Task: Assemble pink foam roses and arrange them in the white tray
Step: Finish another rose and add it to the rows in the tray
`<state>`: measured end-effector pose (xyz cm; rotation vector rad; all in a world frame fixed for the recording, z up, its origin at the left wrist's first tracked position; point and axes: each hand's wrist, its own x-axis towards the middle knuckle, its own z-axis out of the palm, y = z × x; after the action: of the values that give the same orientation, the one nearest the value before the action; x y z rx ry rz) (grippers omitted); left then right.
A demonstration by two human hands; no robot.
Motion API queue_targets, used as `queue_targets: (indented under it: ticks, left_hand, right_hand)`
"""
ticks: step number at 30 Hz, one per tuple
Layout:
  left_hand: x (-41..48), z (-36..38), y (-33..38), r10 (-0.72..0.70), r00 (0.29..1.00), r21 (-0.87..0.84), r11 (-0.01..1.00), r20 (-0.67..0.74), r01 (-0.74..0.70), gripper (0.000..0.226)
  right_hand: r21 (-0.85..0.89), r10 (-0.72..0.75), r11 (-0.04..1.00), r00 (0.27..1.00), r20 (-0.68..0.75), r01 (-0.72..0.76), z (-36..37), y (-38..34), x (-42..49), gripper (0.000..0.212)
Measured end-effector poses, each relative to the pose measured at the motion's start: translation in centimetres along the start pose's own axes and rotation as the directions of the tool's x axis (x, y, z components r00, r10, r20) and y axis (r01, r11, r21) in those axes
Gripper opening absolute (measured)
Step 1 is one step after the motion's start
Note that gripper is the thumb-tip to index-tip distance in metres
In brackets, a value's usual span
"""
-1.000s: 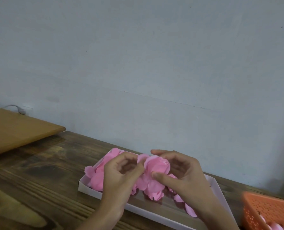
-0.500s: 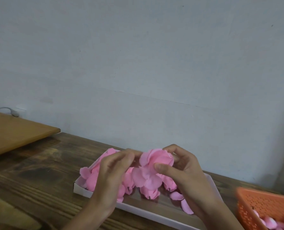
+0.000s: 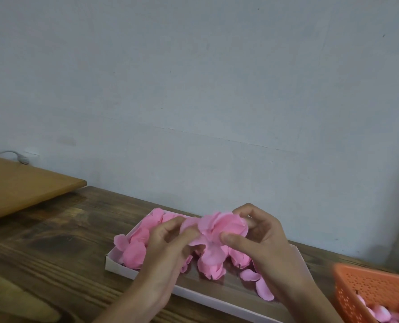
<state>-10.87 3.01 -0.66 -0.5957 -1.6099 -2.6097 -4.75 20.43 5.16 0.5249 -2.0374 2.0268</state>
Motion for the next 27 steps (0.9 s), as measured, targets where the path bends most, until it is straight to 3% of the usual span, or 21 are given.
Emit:
queue_targets:
  ticks: [3,6,10,13,16,22,24,27]
  left_hand:
    - [-0.4,0.4,0.3,-0.063,0.998,-0.105,0.992,0.027,0.066,0.054]
    - [-0.7,0.5,0.3,-0.111,0.993,-0.306,0.947,-0.026,0.098,0.048]
    - [-0.4,0.2,-0.6,-0.218,0.976,-0.582,0.796,-0.020,0.166,0.064]
    - [0.2,0.2,-1.2,-0.271,0.962,-0.609,0.759,0.030,0.232,0.072]
    - [0.5,0.2,-2.1,-0.322,0.946,-0.608,0.757,-0.027,0.240,0.081]
    - [0.0,1.4,-3.1,-0.461,0.876,-0.630,0.725,-0.143,0.279,0.063]
    - [-0.1,1.8,-3.0,-0.477,0.865,-0.626,0.725,-0.156,0.287,0.061]
    - [-0.1,1.7,-3.3,-0.495,0.851,-0.619,0.728,-0.176,0.295,0.063]
  right_hand:
    - [0.031,-0.004,1.000,1.000,0.023,0.003,0.9,0.1,0.0,0.020]
    - [-0.020,-0.007,1.000,1.000,0.014,0.007,2.1,0.7,0.2,0.017]
    - [-0.144,0.044,0.988,0.999,-0.030,-0.048,3.1,2.2,0.5,0.017]
    - [-0.269,0.062,0.961,0.998,-0.014,-0.064,3.2,3.1,0.6,0.020]
    - [-0.407,0.046,0.913,0.999,-0.007,-0.045,3.1,3.8,0.7,0.024]
    - [-0.477,0.031,0.879,0.998,0.049,-0.004,3.6,4.2,0.4,0.016]
    - [-0.565,0.001,0.825,1.000,0.000,-0.001,4.0,4.3,0.3,0.019]
    - [-0.811,-0.088,0.584,0.996,-0.033,0.024,4.3,4.7,0.3,0.037]
